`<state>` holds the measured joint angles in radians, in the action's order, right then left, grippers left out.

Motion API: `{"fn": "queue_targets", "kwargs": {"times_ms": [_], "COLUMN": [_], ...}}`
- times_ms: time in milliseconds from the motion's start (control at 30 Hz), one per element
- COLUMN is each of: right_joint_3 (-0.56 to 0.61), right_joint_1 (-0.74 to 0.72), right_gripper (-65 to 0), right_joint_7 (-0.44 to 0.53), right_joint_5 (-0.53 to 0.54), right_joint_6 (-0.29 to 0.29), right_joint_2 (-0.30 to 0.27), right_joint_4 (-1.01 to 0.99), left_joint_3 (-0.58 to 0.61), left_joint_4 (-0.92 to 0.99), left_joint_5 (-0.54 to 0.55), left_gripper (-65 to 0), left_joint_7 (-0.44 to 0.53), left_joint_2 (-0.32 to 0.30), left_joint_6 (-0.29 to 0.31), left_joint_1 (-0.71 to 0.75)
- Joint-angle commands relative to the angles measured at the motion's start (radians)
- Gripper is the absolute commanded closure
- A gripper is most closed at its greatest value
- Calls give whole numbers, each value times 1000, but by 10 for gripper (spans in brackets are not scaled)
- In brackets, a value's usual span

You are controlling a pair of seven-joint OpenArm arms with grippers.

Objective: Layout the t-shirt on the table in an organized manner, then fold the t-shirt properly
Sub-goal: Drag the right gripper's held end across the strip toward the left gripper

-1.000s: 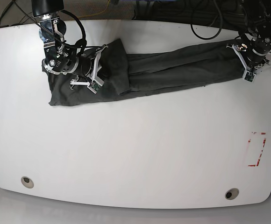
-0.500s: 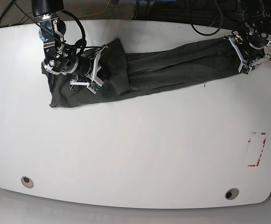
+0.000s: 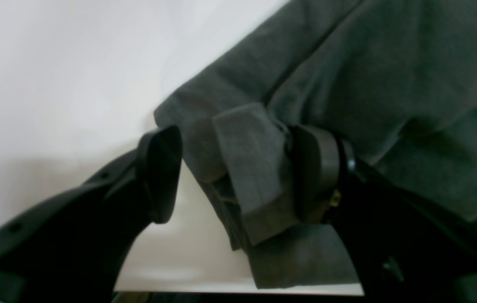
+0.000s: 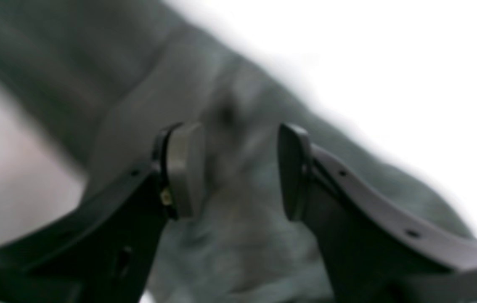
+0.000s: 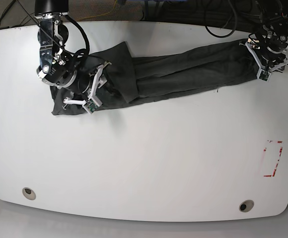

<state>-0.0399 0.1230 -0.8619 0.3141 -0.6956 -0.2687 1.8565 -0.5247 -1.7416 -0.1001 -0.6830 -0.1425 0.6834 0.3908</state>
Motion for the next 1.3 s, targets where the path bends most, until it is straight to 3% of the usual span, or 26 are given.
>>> {"fn": "queue_targets", "kwargs": {"times_ms": [0,133,367,567,733,900,1267], "right_joint_3": [-38,-18,81,162,242,282,358], "right_joint_1": [-36,-76,-87,-87,-95,-113,-118], "right_gripper": [-288,-286,-281,-145,-6,0,0], "right_joint_7": [-32,-113,-125,-125,-124,-115,43], "right_joint_5": [10,10,10,3,1,1,0], "right_joint_6": [-3,-3,-3,-3,-3,-3,-3], "right_joint_2": [24,87,179,231,233,214,156], "right_joint_4": [53,75,76,70,13,-70,-245], "left_joint_3": [5,5,5,5,5,5,5], "left_joint_4": [12,12,12,12,12,12,12], "left_joint_5": [-19,-19,-19,-19,-17,-17,-17], "left_gripper": [-394,-394,-393,-393,-393,-393,-393], "left_joint_7": [-33,-33,-33,-31,-30,-28,-28], "left_joint_2": [1,1,4,5,7,8,8], "left_joint_6": [15,15,15,15,15,15,15], "left_joint_1": [7,7,6,6,4,3,-29]}}
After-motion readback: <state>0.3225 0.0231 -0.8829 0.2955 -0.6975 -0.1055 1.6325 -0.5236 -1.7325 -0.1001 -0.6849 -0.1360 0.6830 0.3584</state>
